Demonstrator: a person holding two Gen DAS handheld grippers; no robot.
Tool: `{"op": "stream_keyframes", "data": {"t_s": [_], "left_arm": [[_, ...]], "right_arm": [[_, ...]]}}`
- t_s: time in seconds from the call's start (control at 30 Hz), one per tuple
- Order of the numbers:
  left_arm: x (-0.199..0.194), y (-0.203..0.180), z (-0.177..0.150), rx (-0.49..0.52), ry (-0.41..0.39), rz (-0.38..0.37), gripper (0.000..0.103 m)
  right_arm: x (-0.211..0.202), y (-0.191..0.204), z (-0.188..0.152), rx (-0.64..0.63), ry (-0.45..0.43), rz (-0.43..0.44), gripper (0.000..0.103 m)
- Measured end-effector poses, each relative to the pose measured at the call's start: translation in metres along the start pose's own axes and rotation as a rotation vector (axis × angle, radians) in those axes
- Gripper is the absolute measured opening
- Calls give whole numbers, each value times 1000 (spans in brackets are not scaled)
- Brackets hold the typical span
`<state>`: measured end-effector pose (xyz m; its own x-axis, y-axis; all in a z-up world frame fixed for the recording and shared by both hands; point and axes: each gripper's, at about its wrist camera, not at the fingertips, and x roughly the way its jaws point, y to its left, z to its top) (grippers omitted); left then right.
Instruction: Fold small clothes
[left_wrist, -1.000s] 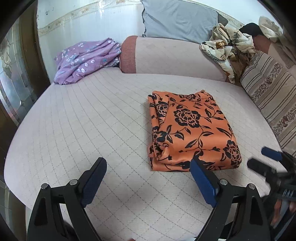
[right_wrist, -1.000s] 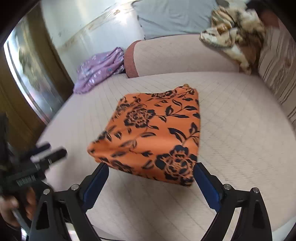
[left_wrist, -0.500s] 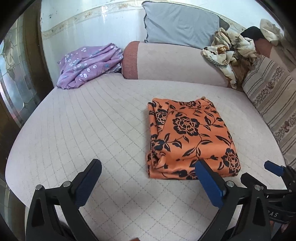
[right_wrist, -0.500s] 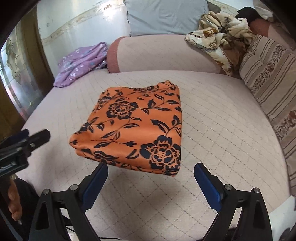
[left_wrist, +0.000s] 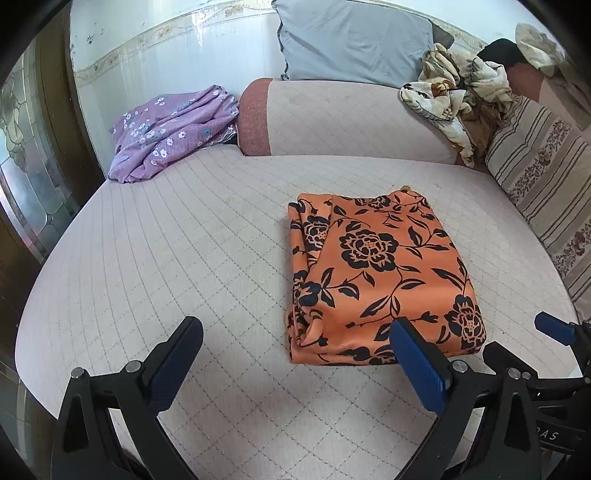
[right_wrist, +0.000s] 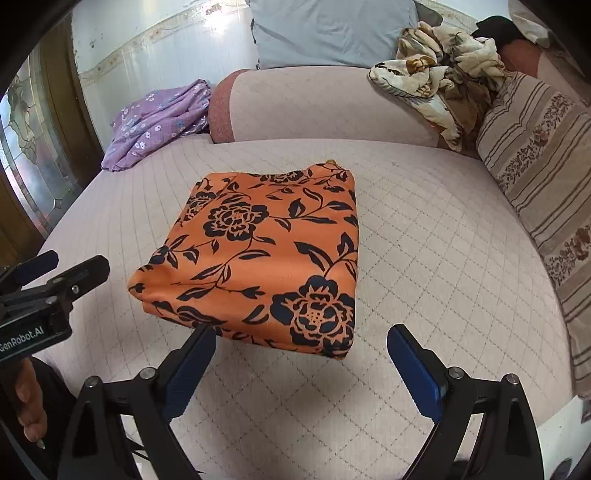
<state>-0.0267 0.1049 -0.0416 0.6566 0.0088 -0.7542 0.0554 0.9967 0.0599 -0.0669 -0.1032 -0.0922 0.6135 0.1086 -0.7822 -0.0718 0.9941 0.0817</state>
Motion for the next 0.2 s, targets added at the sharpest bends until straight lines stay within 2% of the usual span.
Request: {"op": "stream_keyframes", "data": {"t_s": [0.2], "left_arm": [[2, -4, 5, 8, -13, -29, 101]], "right_arm": [[3, 2, 7, -2, -1, -3, 96]]}}
